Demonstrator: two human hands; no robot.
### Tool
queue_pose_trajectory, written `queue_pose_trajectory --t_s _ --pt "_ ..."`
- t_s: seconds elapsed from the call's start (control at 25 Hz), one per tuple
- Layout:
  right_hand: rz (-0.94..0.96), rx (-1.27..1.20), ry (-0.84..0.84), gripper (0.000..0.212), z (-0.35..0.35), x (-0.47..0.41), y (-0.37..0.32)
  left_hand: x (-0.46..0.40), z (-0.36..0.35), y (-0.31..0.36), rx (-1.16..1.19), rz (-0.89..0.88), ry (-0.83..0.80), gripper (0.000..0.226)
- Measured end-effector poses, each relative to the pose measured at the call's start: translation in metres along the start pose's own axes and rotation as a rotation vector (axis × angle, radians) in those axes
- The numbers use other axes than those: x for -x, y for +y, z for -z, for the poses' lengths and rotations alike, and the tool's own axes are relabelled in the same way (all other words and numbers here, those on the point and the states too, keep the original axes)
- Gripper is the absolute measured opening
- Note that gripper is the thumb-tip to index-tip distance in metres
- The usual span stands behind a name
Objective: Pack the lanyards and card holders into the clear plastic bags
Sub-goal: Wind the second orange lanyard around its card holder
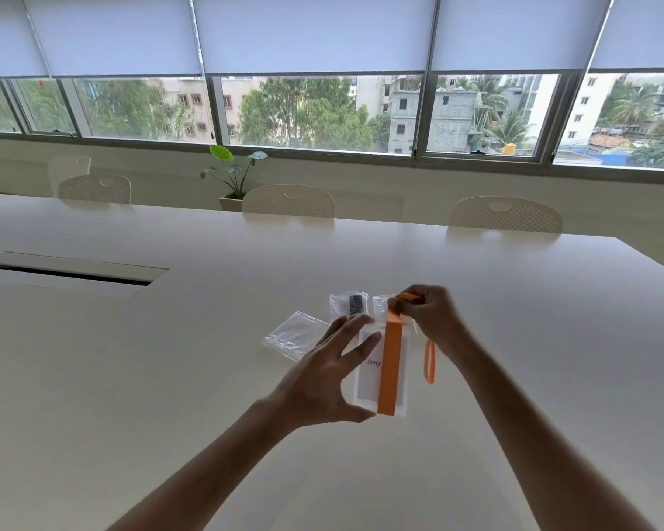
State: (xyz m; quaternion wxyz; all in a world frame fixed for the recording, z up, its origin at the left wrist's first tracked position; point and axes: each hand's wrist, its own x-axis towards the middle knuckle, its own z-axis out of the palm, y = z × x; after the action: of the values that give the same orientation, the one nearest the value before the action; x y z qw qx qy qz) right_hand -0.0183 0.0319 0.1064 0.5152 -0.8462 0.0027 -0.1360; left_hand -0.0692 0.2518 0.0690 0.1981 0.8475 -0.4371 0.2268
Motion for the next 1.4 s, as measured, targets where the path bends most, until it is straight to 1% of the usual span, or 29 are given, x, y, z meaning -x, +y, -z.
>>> queue_pose_trajectory --t_s 0.08,0.16,0.24,0.32,0.44,0.6,0.76,0.88,1.0,1.04,1.12,1.24,1.32,1.4 --pt "-0.147 -0.173 -0.085 0.025 -0.012 0.01 0.016 -0.002 0.001 0.001 -0.025 0.028 0.022 0.104" --pt "-0.258 -0.298 -0.194 0.024 -0.03 0.026 0.032 -0.007 0.002 -0.001 -0.047 0.078 0.063 0.104" --pt "-0.343 -0.365 -0.258 0.017 -0.049 0.047 0.043 -0.012 0.003 -0.005 -0.07 0.173 0.077 0.104" --pt "-0.415 -0.423 -0.28 0.024 -0.061 0.066 0.048 -0.015 0.003 -0.01 -0.082 0.292 0.034 0.103" --pt "-0.39 -0.478 -0.294 0.036 -0.072 0.085 0.05 -0.017 -0.005 -0.02 -0.104 0.392 0.008 0.104" --pt "-0.295 -0.576 -0.229 0.057 -0.079 0.101 0.048 -0.019 -0.013 -0.031 -0.163 0.424 0.032 0.107" --pt "-0.166 -0.446 -0.256 0.047 -0.089 0.112 0.042 -0.016 -0.017 -0.037 -0.216 0.445 0.025 0.103" --pt "-0.131 -0.311 -0.295 0.044 -0.092 0.114 0.039 -0.009 -0.022 -0.038 -0.246 0.464 -0.024 0.105" --pt "-0.069 -0.164 -0.322 0.041 -0.088 0.113 0.032 -0.001 -0.028 -0.034 -0.284 0.437 -0.084 0.102" --pt "-0.045 -0.119 -0.309 0.04 -0.085 0.111 0.028 0.001 -0.03 -0.032 -0.288 0.423 -0.101 0.099" --pt "-0.011 -0.037 -0.229 0.039 -0.078 0.104 0.02 0.006 -0.035 -0.027 -0.286 0.398 -0.135 0.095" --pt "0.022 0.099 -0.081 0.043 -0.067 0.092 0.016 0.012 -0.042 -0.019 -0.27 0.363 -0.191 0.1" --pt "0.055 0.195 -0.034 0.045 -0.065 0.09 0.018 0.015 -0.045 -0.016 -0.239 0.342 -0.189 0.098" --pt "0.068 0.225 -0.007 0.043 -0.065 0.089 0.022 0.016 -0.045 -0.015 -0.215 0.318 -0.18 0.098"
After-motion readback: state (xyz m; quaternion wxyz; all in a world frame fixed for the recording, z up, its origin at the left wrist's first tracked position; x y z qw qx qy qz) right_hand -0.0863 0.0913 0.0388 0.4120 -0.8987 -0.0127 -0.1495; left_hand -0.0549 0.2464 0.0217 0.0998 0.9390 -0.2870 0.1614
